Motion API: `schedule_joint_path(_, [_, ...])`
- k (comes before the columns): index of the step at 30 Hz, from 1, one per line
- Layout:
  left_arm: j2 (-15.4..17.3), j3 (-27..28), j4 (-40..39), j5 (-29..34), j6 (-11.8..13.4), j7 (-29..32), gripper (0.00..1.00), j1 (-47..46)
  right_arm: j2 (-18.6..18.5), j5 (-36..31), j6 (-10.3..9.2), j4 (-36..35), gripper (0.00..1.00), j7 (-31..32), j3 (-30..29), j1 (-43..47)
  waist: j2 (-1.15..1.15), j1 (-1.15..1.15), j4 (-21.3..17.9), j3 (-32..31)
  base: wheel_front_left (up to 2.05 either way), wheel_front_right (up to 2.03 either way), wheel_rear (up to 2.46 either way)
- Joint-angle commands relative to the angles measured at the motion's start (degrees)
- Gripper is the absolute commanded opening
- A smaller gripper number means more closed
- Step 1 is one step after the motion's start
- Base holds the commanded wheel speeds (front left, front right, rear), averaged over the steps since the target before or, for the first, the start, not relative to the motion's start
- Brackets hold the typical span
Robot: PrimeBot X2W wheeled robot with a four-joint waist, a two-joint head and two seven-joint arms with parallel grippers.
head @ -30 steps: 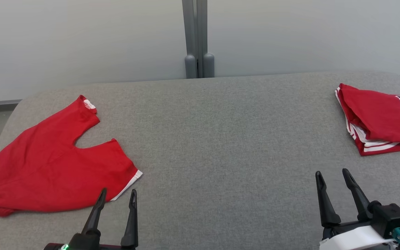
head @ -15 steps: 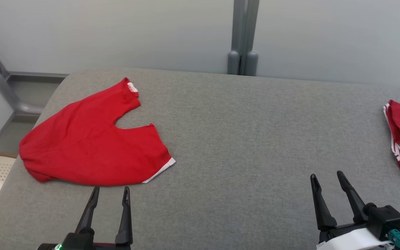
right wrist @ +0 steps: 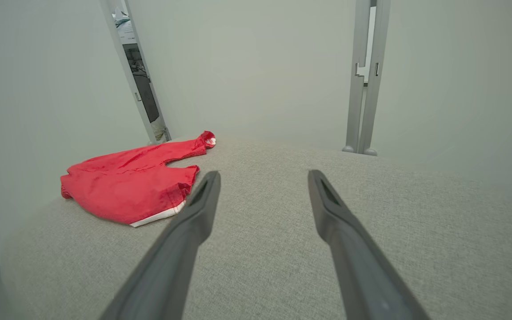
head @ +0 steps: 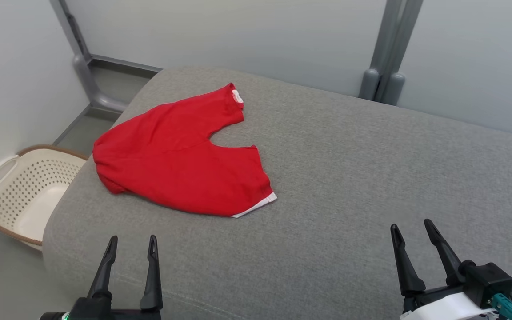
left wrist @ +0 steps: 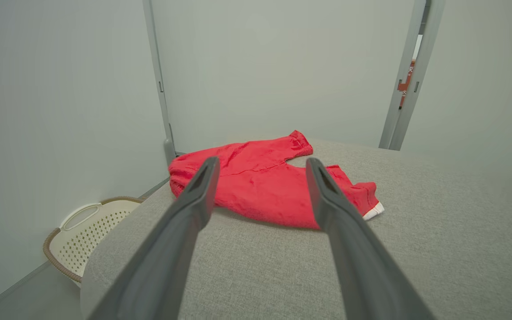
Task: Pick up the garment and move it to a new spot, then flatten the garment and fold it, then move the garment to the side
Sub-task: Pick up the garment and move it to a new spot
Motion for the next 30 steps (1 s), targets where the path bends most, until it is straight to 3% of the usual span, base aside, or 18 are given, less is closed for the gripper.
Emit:
schedule_joint_path(1, [0.0,0.1,-0.3,-0.1,0.2,0.0,1.0,-0.2,-0.3,0.3,-0.04,0.1,1.0,-0.1,0.3,0.2,0.0,0.0,2.8,0.5,0.0,0.0,0.0])
schedule_joint_path(8, [0.0,0.3,-0.9,-0.6,0.6,0.0,1.0,-0.3,-0.9,0.3,-0.04,-0.2,1.0,-0.1,0.3,-0.3,0.0,0.0,4.8,1.9,0.0,0.0,0.0])
schedule_joint_path(15, [0.0,1.5,-3.1,-1.6,1.4,0.0,1.0,-4.5,-3.8,-0.2,-0.04,-0.7,1.0,-0.1,1.3,-3.0,0.0,0.0,4.3,8.7,0.0,0.0,0.0])
schedule_joint_path(20, [0.1,5.1,-2.3,-1.3,-1.3,0.0,1.0,-13.1,-7.9,-0.8,-0.04,-1.6,1.0,-0.1,1.8,-5.9,0.0,0.0,3.4,16.3,0.0,0.0,0.0])
schedule_joint_path(24, [2.9,8.3,4.4,-0.2,-3.7,0.0,1.0,-23.3,-11.5,-1.2,-0.04,-2.2,1.0,-0.1,2.2,-8.1,0.0,0.0,2.3,22.0,0.0,0.0,0.0])
schedule_joint_path(30, [9.3,10.4,23.2,-2.6,-5.4,2.6,1.0,-42.2,-16.1,-1.2,-0.04,-3.9,1.0,-0.1,2.2,-11.4,0.0,0.0,0.0,29.0,0.0,0.0,0.0])
